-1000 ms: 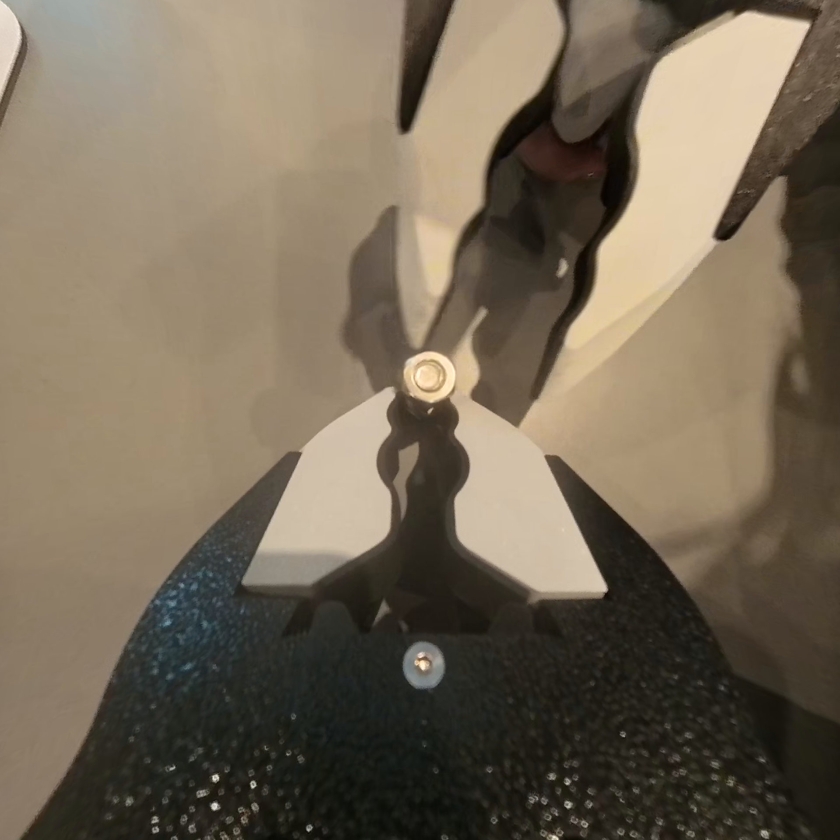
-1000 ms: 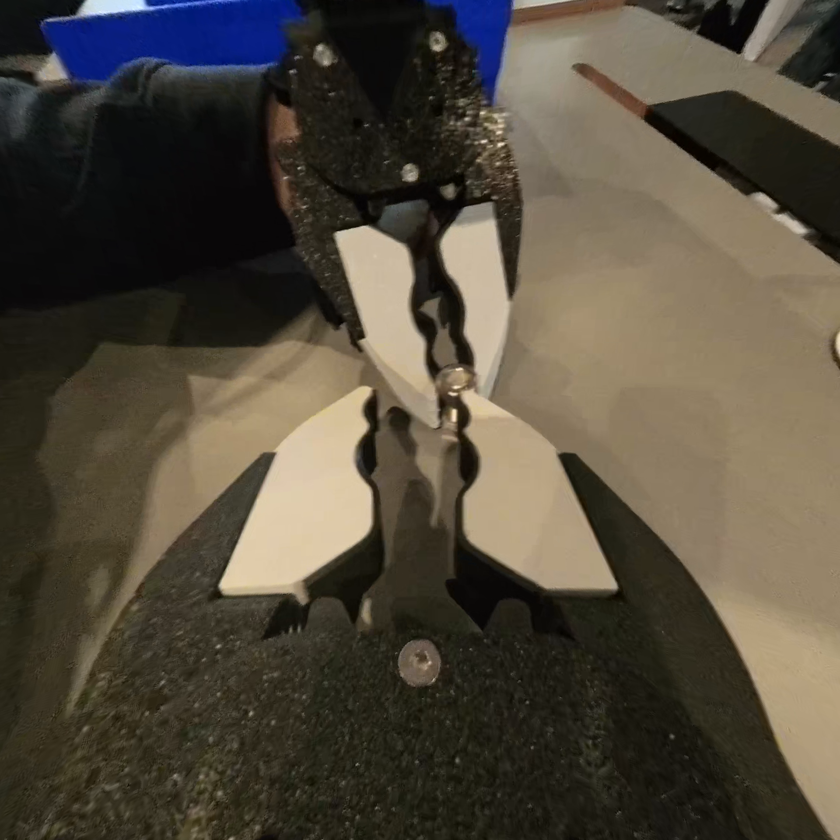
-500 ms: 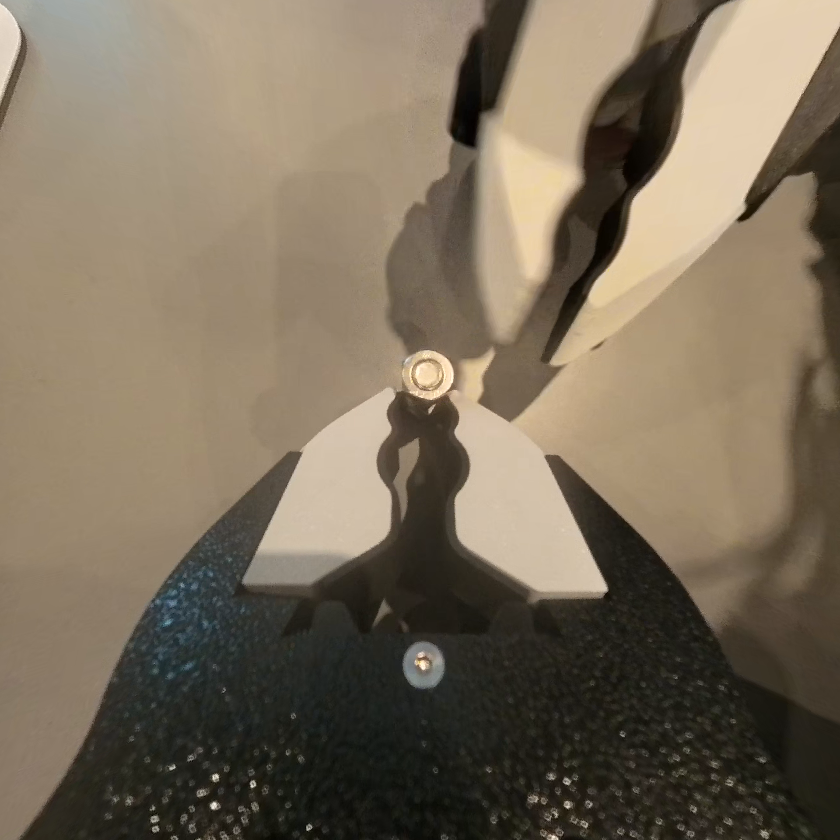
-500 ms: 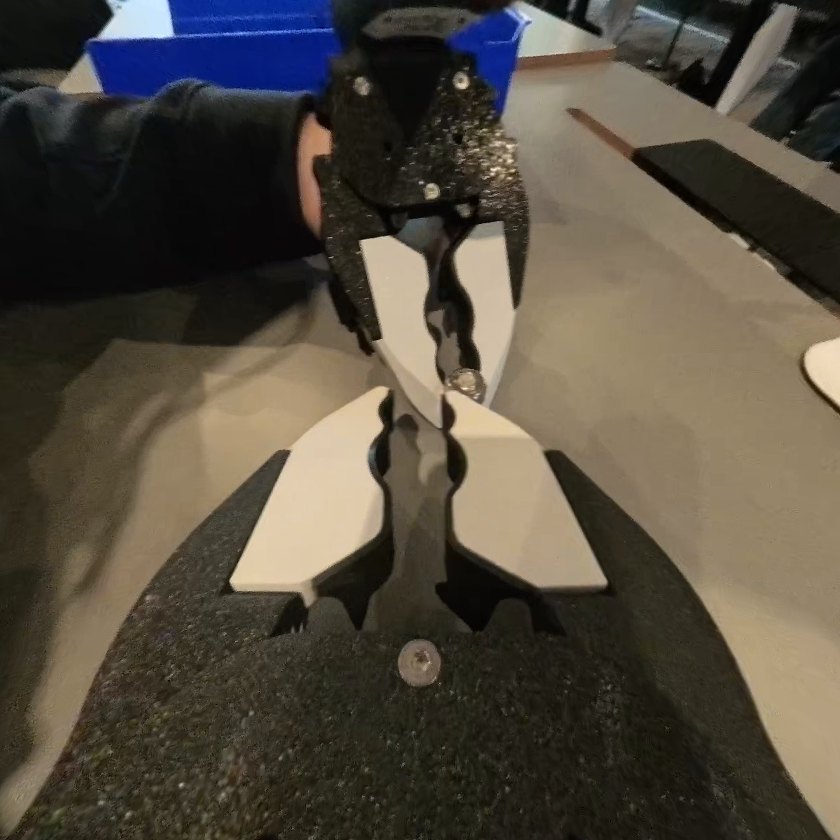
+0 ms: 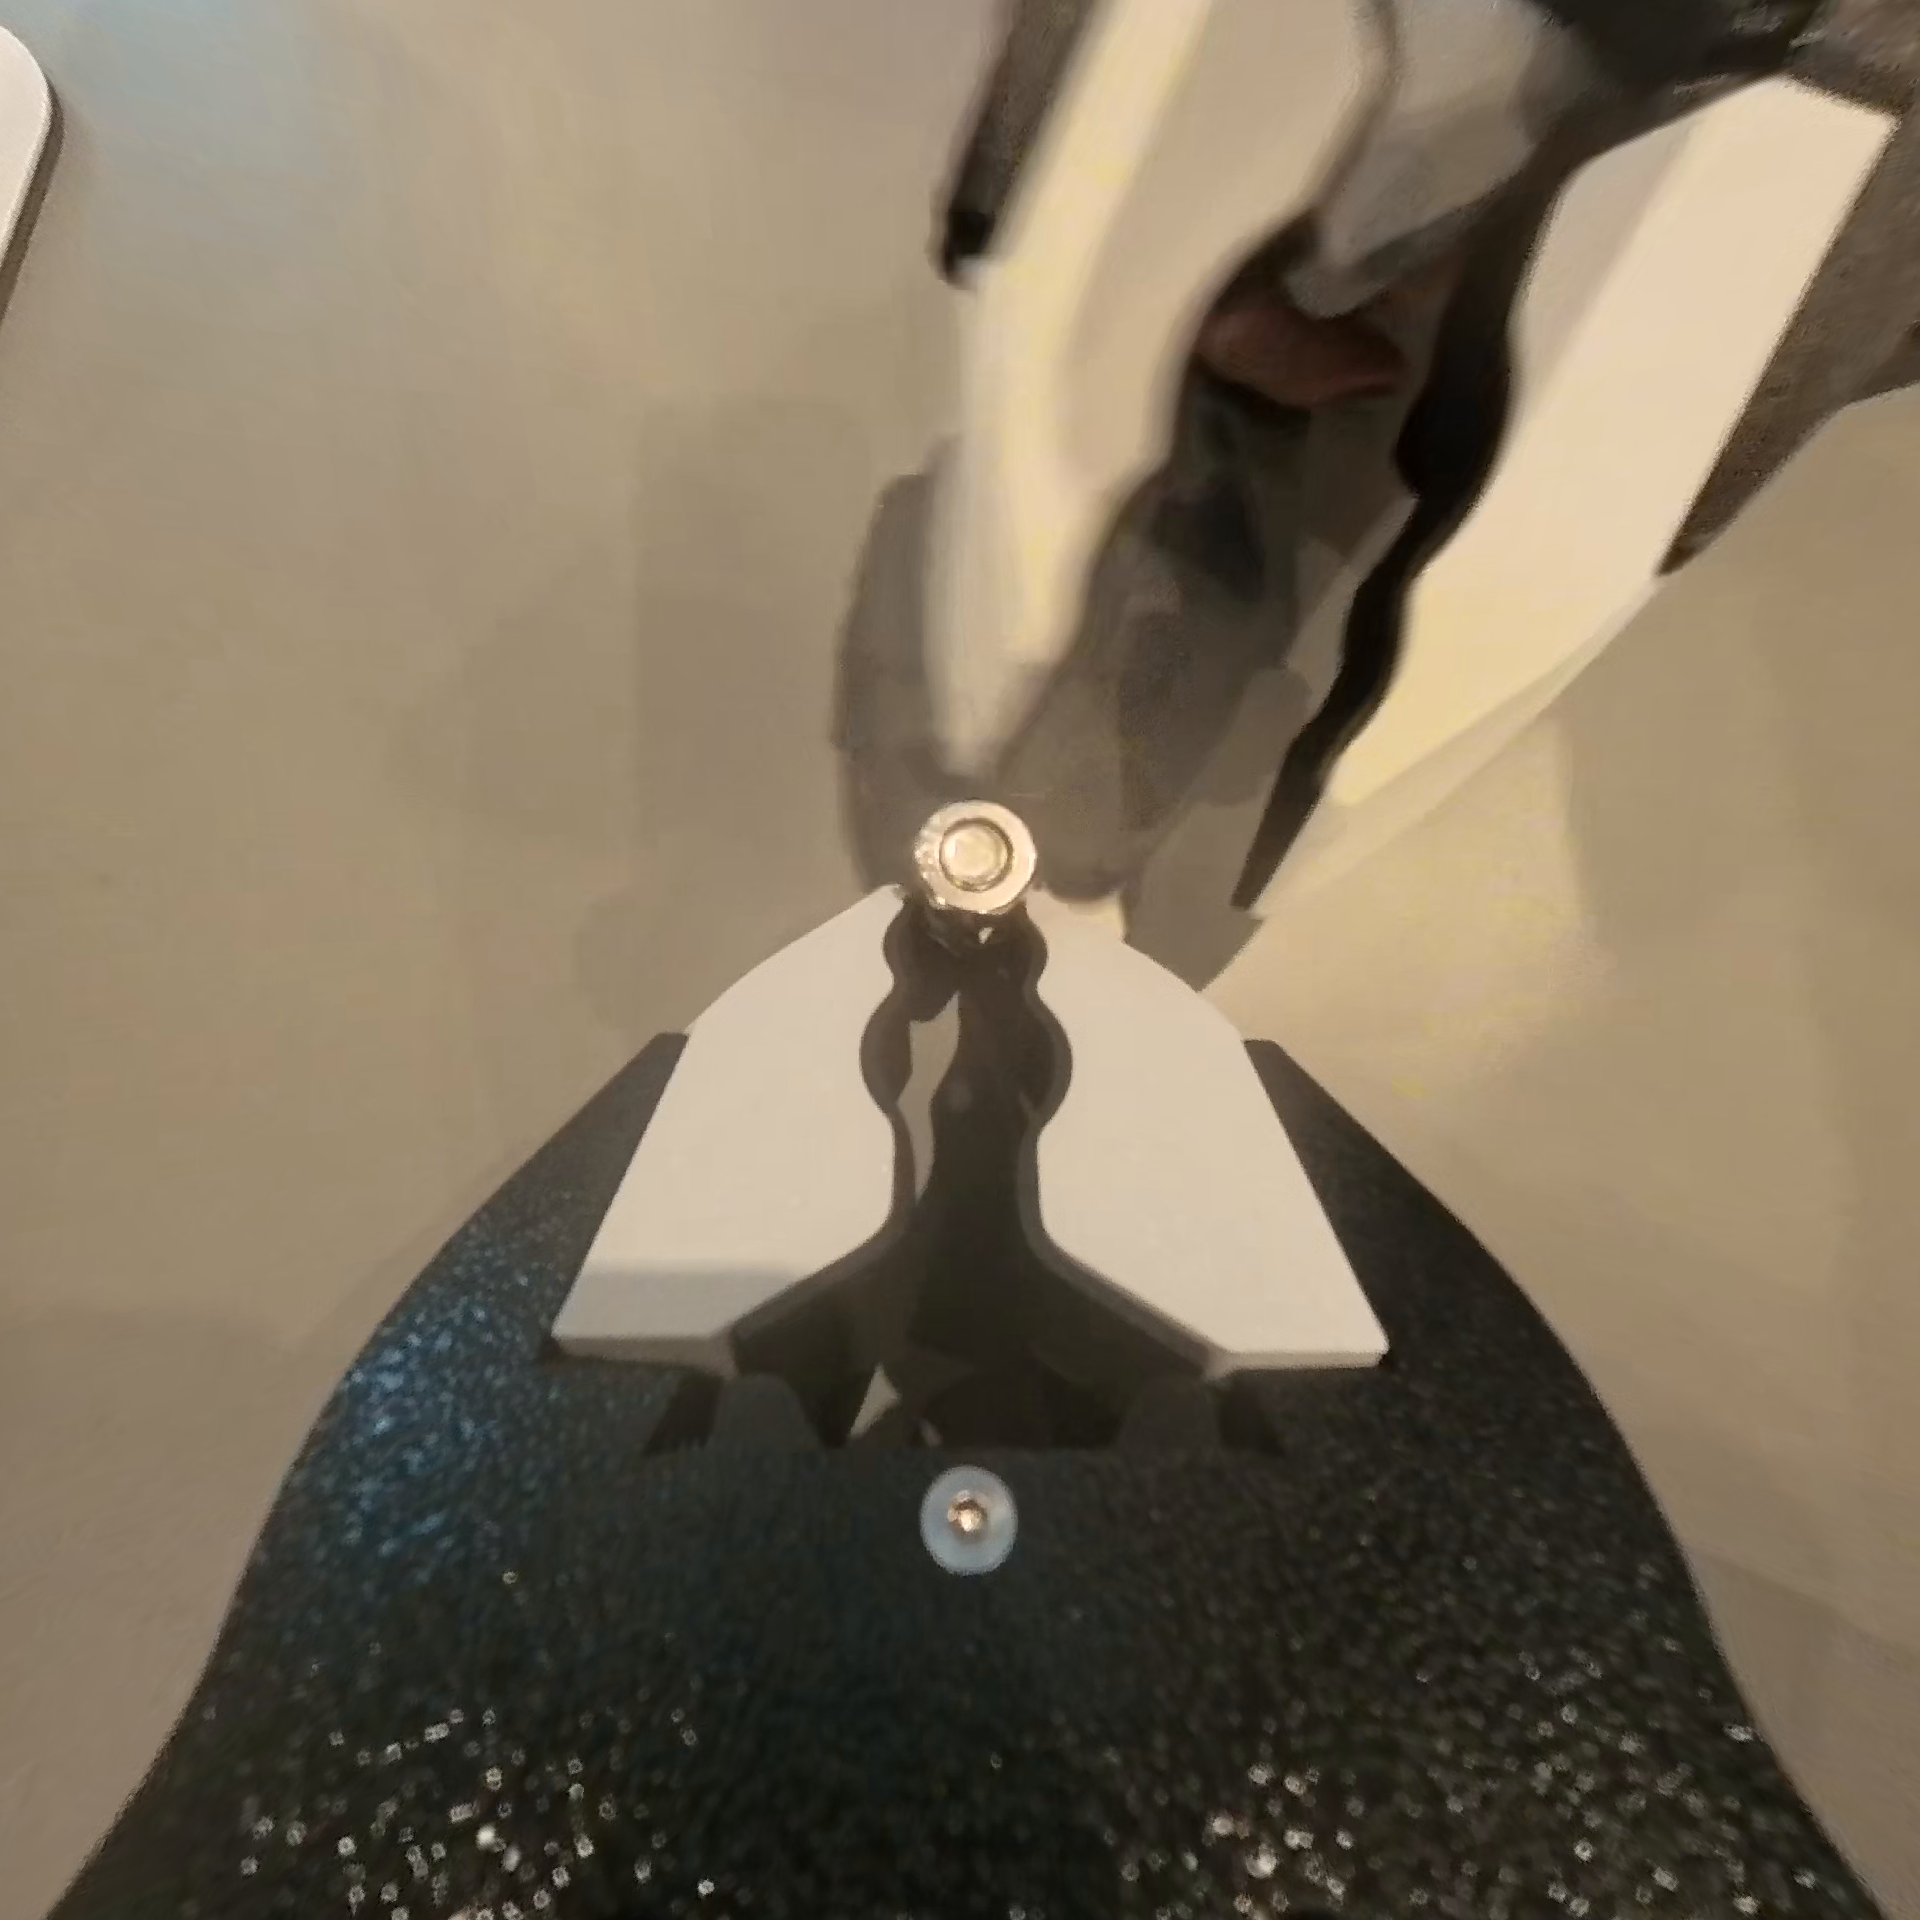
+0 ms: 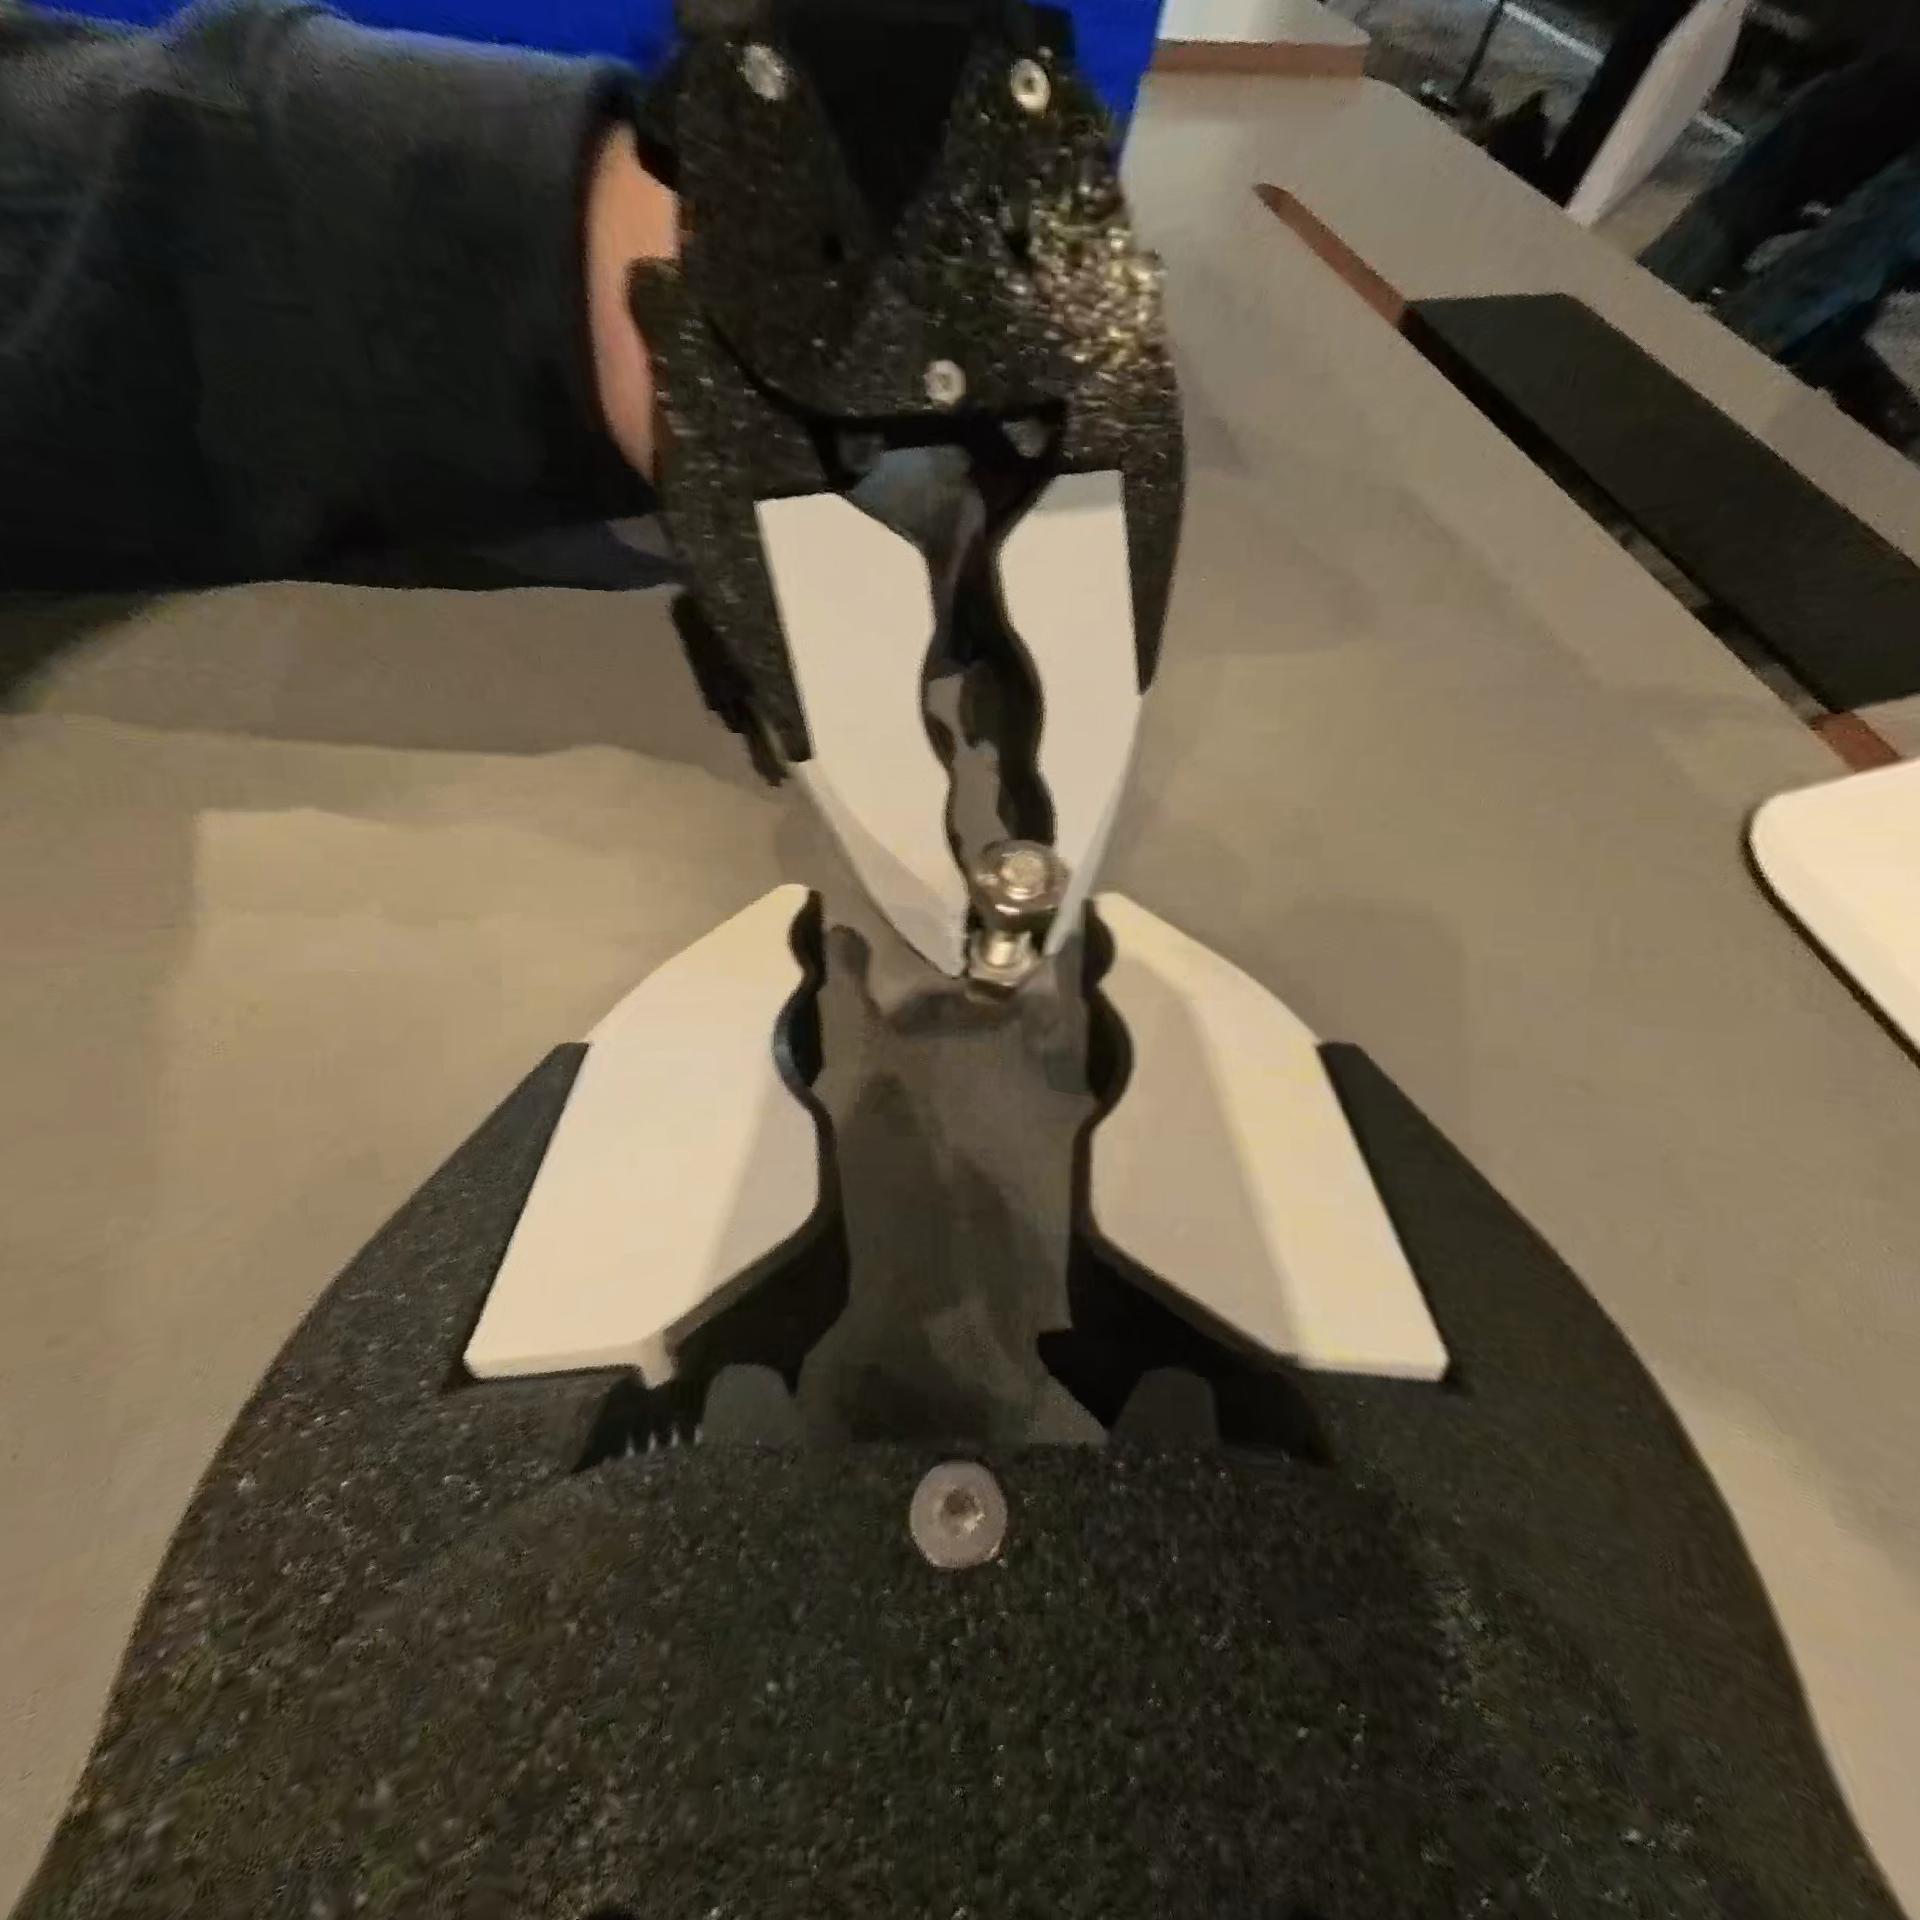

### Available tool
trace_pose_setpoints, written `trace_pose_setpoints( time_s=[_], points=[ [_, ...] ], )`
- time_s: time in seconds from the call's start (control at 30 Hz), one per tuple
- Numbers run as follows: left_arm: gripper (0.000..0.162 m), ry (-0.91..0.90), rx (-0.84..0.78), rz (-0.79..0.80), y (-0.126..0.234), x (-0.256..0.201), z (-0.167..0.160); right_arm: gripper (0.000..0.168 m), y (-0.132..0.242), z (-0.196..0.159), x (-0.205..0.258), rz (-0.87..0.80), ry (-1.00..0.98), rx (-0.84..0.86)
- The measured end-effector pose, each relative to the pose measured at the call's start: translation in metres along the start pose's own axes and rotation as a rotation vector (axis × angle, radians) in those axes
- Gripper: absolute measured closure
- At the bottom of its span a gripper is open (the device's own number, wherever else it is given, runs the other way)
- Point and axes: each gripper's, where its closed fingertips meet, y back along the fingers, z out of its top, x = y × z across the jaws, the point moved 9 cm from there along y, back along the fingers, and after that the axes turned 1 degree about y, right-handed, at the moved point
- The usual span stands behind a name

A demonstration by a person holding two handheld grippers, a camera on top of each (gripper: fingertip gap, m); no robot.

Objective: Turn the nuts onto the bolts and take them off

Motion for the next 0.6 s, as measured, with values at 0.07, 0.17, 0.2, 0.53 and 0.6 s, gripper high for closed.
trace_pose_setpoints(
  time_s=[0.07, 0.17, 0.2, 0.53, 0.6],
  points=[
    [0.147, -0.013, -0.002, -0.006, 0.0, -0.001, 0.0, 0.116, -0.004, 0.001, -0.003, -0.018, 0.019, 0.009],
    [0.147, -0.016, -0.002, -0.004, 0.0, -0.001, -0.001, 0.121, -0.007, 0.0, -0.002, 0.016, 0.037, 0.043],
    [0.147, -0.016, -0.002, -0.004, 0.0, -0.001, -0.001, 0.124, -0.006, 0.0, 0.0, 0.032, 0.051, 0.034],
    [0.146, -0.019, 0.0, -0.005, 0.0, 0.0, -0.001, 0.119, -0.002, -0.002, -0.008, 0.035, -0.018, 0.023],
    [0.146, -0.019, 0.0, -0.005, 0.0, 0.0, -0.001, 0.117, -0.003, -0.001, -0.008, 0.051, -0.018, 0.023]
  ],
)
